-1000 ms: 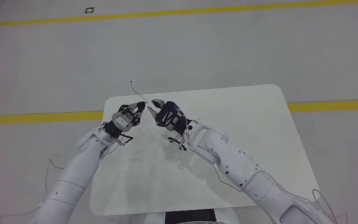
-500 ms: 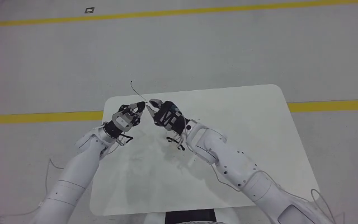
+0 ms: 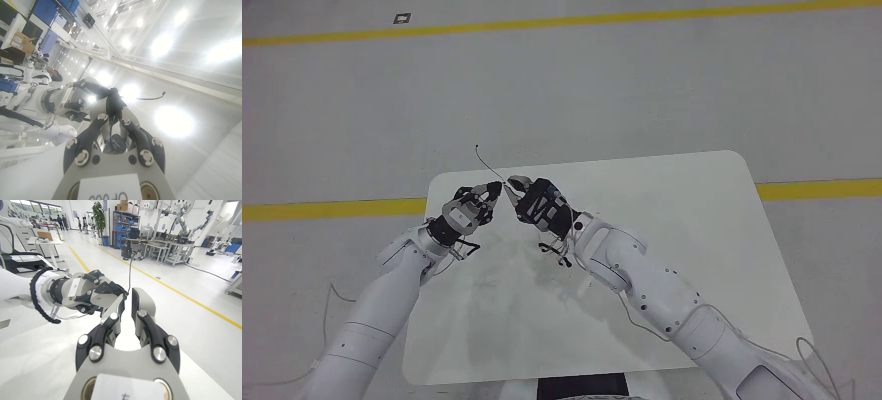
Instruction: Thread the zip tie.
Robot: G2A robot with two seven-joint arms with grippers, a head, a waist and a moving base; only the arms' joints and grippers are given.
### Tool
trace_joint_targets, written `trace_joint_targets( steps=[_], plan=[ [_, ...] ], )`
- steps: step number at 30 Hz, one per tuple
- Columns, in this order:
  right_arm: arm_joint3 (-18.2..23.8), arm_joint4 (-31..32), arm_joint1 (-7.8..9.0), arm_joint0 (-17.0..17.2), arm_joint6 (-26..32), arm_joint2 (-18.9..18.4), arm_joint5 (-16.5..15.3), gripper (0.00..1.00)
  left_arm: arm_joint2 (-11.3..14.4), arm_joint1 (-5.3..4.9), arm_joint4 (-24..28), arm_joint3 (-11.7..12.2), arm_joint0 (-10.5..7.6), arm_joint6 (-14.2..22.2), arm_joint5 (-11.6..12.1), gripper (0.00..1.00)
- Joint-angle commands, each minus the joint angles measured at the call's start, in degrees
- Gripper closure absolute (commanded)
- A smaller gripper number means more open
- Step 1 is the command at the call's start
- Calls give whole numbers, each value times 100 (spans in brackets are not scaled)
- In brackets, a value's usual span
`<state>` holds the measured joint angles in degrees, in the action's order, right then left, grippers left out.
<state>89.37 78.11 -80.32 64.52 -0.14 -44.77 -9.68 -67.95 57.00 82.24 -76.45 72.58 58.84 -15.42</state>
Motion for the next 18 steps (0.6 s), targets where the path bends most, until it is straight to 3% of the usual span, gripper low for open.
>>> trace_joint_targets(
  steps=[1,7,18],
  plan=[
    [-7,5,-10,-1,6,-6,-4,91,0,0,0,0,0,0,0,100],
    [-39,18,-38,-1,12,-27,-17,100,0,0,0,0,0,0,0,100],
    [-63,101,-68,41,22,-109,-58,100,0,0,0,0,0,0,0,100]
  ],
)
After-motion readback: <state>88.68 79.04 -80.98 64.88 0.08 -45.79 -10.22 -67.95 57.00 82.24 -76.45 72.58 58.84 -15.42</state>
